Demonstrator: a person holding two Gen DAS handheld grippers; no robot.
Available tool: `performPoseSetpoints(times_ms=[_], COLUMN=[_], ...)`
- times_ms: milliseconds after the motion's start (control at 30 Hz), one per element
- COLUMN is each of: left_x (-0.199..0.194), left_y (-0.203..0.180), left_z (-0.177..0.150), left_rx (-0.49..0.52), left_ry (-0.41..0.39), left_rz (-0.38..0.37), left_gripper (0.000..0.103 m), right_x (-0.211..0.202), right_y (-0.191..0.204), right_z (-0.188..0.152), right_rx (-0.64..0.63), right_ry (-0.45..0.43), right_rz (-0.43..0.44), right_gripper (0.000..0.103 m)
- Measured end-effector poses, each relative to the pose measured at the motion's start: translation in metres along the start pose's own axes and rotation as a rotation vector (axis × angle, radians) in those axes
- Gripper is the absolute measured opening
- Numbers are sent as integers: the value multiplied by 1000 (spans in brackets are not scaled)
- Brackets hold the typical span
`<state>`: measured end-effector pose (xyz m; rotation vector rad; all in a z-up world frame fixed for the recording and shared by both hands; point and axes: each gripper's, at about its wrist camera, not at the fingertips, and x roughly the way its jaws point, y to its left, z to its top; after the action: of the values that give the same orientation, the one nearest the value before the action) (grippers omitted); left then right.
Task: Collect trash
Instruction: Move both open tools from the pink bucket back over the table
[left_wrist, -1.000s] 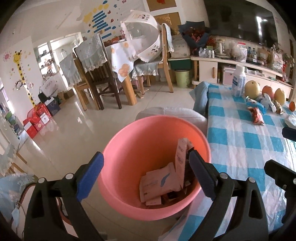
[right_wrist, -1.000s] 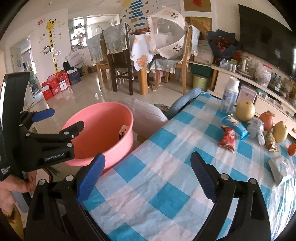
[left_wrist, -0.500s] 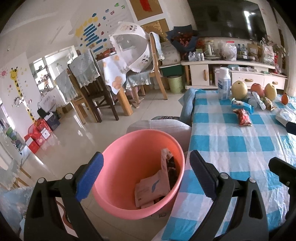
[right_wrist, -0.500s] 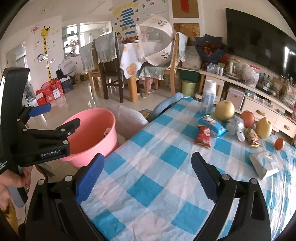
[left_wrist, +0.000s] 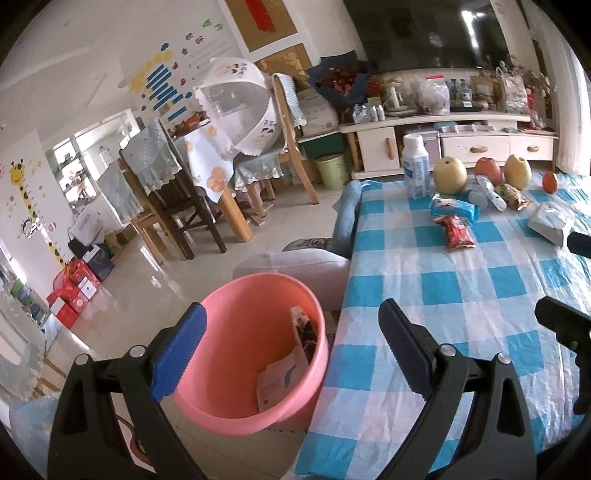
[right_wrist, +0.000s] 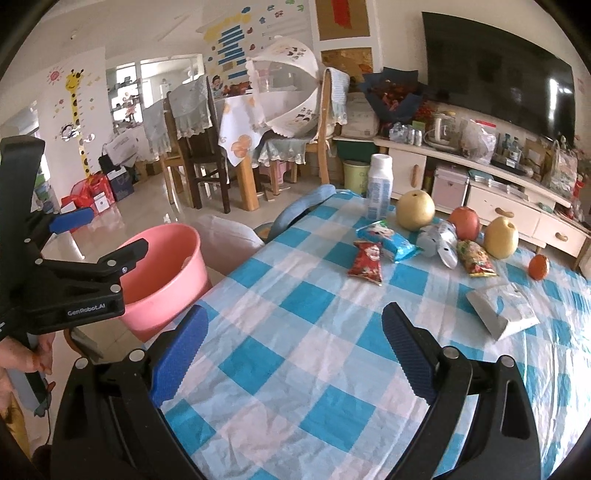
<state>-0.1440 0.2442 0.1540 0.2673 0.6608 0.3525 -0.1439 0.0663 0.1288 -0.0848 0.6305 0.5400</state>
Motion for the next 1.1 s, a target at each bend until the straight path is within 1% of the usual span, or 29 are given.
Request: performPoseSetpoints(times_ms=[233, 467, 633, 767, 833, 967, 1100], left_x=[-4, -4, 2, 11, 19, 36, 66], left_y=[-23, -52, -79, -105, -120, -146, -171], left_z=[7, 11, 16, 24, 31, 44, 66], left_rx=[39, 81, 117, 142, 145, 142, 114], left_ry=[-1, 0, 4, 2, 1, -4, 10], left_rz=[-21, -43, -84, -155, -227, -331, -434], left_gripper=[95, 95, 95, 95, 95, 95, 95], right_x=[-10, -13, -13, -12, -10, -5, 4], right_y=[-28, -62, -99, -136, -156, -200, -232], right_z=[-4, -11, -17, -22, -24, -26, -20], right_rx=[51, 98, 154, 221, 262, 349, 357], right_ry=[-19, -15, -5, 3, 10, 24, 39], right_rz=[-17, -40, -74, -102, -108, -122, -151], right_gripper=[95, 95, 95, 95, 95, 95, 95])
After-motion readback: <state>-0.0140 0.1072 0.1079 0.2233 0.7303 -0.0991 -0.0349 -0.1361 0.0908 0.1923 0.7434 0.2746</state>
